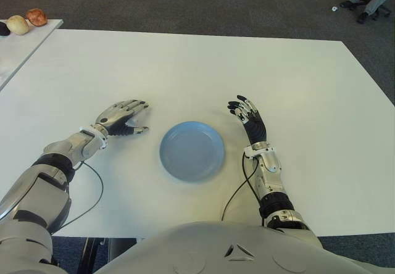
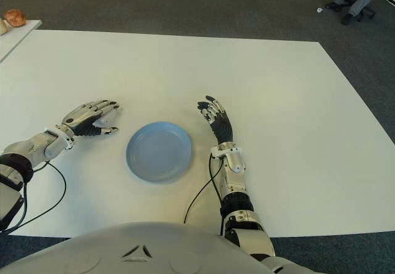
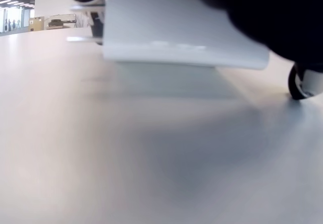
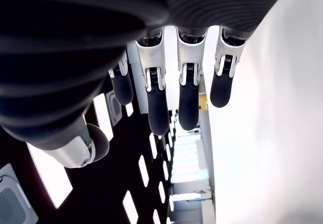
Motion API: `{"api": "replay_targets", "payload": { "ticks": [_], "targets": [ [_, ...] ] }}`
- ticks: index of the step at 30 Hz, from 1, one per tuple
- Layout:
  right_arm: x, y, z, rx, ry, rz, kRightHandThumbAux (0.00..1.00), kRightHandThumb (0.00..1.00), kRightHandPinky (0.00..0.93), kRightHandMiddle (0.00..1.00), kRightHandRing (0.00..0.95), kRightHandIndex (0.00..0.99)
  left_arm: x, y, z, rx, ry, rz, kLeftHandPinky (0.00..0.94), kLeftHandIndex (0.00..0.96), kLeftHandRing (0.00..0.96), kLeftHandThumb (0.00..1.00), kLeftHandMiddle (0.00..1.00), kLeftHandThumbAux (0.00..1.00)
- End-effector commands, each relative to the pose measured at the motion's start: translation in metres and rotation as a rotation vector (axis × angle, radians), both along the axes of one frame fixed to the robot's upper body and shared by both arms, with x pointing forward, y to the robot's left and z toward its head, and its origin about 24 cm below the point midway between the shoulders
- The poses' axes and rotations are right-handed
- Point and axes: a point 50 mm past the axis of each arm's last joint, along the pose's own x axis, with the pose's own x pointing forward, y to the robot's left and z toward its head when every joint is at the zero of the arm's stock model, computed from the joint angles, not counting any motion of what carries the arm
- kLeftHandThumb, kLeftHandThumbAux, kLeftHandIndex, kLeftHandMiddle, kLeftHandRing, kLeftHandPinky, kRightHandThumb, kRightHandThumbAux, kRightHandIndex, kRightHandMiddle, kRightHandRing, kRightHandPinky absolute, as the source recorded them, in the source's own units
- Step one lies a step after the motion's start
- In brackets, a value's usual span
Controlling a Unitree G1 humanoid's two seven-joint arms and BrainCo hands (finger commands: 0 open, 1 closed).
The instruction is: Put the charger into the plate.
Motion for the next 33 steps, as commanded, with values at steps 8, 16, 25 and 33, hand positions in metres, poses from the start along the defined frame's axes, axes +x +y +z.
{"api": "replay_targets", "payload": {
  "ticks": [8,16,25,33],
  "targets": [
    [-0.027,-0.002,-0.029,0.017,0.138,-0.022,0.598,0.000,0.236,0.328,0.281,0.176,-0.016,0.008,-0.021,0.071,0.182,0.032,0.140,0.000,0.014,0.256,0.000,0.306],
    [-0.027,-0.001,-0.029,0.020,0.140,-0.022,0.598,0.000,0.234,0.330,0.282,0.184,-0.014,0.011,-0.016,0.044,0.197,0.055,0.290,0.010,0.171,0.366,0.103,0.359],
    [-0.026,0.000,-0.030,0.027,0.153,-0.027,0.598,0.000,0.237,0.331,0.283,0.189,-0.006,0.015,-0.004,0.066,0.154,0.021,0.418,0.107,0.361,0.511,0.349,0.443],
    [-0.025,0.000,-0.030,0.033,0.160,-0.020,0.594,0.000,0.238,0.330,0.285,0.186,0.001,0.017,0.005,0.096,0.092,0.002,0.557,0.292,0.555,0.601,0.562,0.462]
  ]
}}
